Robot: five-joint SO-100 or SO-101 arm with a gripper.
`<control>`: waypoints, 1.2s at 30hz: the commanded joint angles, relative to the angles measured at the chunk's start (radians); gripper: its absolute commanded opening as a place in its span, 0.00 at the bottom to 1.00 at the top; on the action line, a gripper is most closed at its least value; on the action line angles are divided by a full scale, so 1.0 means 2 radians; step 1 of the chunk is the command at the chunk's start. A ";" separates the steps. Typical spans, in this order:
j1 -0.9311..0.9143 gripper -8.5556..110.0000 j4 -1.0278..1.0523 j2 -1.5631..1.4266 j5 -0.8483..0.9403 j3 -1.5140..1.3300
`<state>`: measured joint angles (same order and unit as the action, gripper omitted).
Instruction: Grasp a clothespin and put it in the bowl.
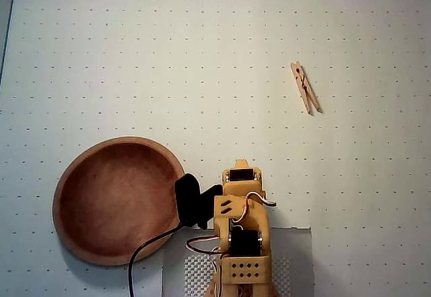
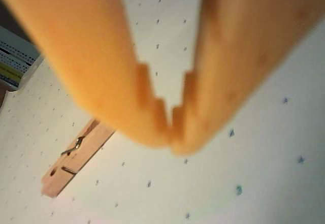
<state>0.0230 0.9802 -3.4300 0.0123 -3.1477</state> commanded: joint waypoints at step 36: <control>0.000 0.05 0.193 0.509 0.520 0.653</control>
<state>0.0291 1.2563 -2.5219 0.7977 -2.0034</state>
